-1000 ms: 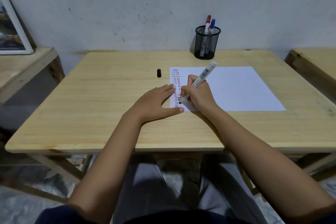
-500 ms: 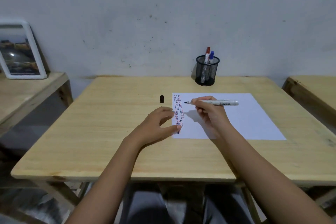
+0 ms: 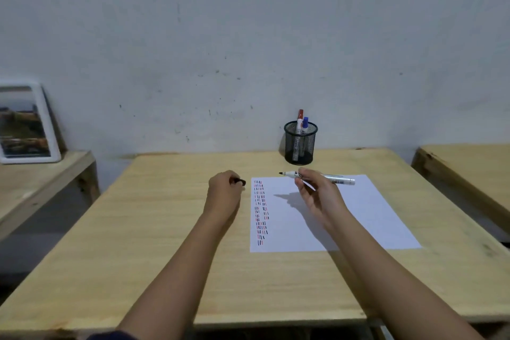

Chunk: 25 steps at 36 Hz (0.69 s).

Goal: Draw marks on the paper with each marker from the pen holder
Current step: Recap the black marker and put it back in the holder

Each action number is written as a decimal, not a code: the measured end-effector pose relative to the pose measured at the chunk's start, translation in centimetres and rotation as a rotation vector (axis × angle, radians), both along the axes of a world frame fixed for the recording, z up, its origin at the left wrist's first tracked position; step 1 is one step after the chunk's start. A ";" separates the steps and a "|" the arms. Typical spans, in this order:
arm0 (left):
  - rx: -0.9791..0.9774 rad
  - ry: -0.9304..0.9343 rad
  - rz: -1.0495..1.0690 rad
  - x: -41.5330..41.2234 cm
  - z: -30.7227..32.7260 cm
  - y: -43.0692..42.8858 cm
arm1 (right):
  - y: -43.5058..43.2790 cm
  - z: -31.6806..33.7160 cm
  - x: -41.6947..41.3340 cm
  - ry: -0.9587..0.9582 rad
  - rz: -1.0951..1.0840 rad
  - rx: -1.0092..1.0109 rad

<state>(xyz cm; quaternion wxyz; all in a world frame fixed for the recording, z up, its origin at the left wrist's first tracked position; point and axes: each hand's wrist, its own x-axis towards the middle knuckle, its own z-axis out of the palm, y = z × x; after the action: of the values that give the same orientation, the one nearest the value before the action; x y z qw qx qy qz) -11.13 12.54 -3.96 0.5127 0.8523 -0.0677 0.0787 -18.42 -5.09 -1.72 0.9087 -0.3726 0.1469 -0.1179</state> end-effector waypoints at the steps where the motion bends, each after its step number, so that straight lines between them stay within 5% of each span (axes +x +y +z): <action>1: -0.115 0.013 0.002 -0.5 0.4 -0.3 | 0.0 0.1 0.0 -0.003 0.002 -0.001; 8: -0.681 0.179 -0.196 -2.0 1.8 -1.8 | 0.7 0.8 0.3 -0.038 -0.006 -0.025; 25: -0.731 0.183 -0.387 -3.3 2.5 -1.8 | 1.2 1.2 0.1 -0.089 0.060 -0.163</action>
<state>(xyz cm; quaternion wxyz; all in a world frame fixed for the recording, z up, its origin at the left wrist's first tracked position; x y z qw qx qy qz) -14.47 10.72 -1.46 0.7906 0.5892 -0.1484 -0.0762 -18.32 -3.89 -0.54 0.8841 -0.4439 0.0850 -0.1184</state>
